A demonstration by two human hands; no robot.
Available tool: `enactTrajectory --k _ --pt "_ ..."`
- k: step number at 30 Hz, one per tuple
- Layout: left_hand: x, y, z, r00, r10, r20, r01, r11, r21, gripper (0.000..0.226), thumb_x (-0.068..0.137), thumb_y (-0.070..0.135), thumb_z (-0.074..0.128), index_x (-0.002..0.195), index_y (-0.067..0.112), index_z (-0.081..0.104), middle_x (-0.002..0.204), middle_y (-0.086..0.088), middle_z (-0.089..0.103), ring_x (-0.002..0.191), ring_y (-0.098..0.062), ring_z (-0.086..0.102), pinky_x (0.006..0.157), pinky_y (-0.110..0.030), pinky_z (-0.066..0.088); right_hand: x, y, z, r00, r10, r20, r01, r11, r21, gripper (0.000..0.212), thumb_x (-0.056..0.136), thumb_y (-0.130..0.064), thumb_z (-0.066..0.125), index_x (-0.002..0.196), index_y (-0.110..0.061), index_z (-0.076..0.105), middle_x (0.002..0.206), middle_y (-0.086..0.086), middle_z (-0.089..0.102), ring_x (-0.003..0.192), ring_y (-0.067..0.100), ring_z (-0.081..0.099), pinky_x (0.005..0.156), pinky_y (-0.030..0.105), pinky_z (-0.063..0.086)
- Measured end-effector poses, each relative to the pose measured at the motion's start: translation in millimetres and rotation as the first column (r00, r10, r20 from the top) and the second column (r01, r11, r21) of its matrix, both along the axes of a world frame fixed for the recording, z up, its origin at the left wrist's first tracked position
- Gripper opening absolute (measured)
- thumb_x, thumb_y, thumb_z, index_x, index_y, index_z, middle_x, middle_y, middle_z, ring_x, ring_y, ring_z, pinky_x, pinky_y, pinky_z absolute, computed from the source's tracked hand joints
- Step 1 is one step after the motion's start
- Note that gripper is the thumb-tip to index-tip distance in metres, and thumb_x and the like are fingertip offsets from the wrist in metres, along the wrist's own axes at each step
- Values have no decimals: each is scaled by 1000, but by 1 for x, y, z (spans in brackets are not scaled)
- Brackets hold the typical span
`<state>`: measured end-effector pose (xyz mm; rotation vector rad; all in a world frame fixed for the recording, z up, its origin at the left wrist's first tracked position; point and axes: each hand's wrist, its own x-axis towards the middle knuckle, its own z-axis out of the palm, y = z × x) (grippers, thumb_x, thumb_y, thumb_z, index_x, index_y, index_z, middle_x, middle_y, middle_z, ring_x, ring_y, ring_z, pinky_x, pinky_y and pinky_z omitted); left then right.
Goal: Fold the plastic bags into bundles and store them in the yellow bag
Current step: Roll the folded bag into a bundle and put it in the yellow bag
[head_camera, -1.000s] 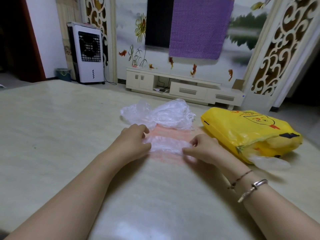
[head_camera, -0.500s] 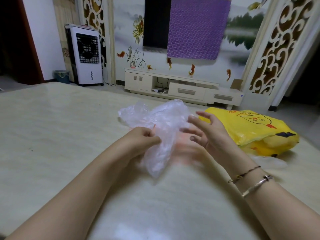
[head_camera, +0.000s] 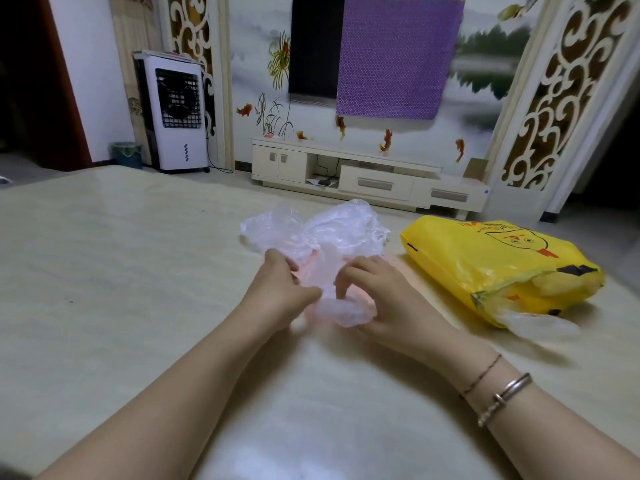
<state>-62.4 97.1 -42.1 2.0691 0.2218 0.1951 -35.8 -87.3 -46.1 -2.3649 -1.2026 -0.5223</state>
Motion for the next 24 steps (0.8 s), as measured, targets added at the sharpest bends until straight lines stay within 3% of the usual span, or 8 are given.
enactTrajectory --k 2,4,9,12,14,17,21,24 --pt "-3 1 3 976 2 218 -38 987 159 36 77 12 69 99 19 43 99 5 48 80 -10 52 67 -21 44 1 -5 -3 997 -17 -72 14 999 -35 17 73 -18 62 88 -25 58 92 -10 58 89 9 45 80 27 39" --pt "-4 2 8 942 -108 317 76 991 111 25 76 3 65 90 19 52 91 9 59 65 -3 48 58 -13 38 2 -7 -5 990 -22 -136 14 998 -59 18 71 -16 60 86 -26 62 90 -11 62 88 14 52 80 38 45" --pt "-6 -2 6 927 -320 194 308 947 93 28 79 -7 51 84 14 69 82 4 74 61 3 55 57 -13 43 -4 -8 4 937 -27 -347 49 997 55 38 67 -43 47 90 -24 72 92 -17 66 97 6 57 84 27 48" --pt "-3 1 3 946 -296 134 272 946 174 34 79 -4 49 79 21 71 79 7 72 65 1 58 54 -9 38 -5 -8 4 882 13 -470 51 991 124 23 77 -38 52 85 -31 72 90 -18 67 96 2 58 83 19 46" --pt "-3 3 1 967 -239 87 209 942 263 30 83 5 52 74 29 68 78 8 69 62 1 55 57 -13 40 -1 -4 1 861 -1 -508 91 984 153 27 79 -42 52 78 -23 72 82 -11 67 83 3 59 76 23 46" --pt "-3 4 0 980 -200 21 186 942 279 21 90 21 54 75 23 69 80 4 67 78 -13 60 69 -24 43 7 3 -5 871 -67 -486 178 966 187 40 86 -48 49 58 -19 51 58 -6 44 58 6 39 59 30 31" --pt "0 2 5 983 -173 -53 180 968 173 50 100 49 36 78 17 67 75 5 61 83 -18 58 75 -27 40 21 13 -8 841 -183 -509 344 907 243 35 90 -30 61 61 -15 50 58 0 48 58 12 42 60 32 32" --pt "2 -3 1 979 -187 -80 199 960 194 52 94 58 43 63 16 50 62 1 48 62 -16 45 62 -30 33 25 20 -11 811 -313 -494 461 862 210 28 83 -28 69 71 -16 47 66 -3 53 60 12 46 58 29 34"
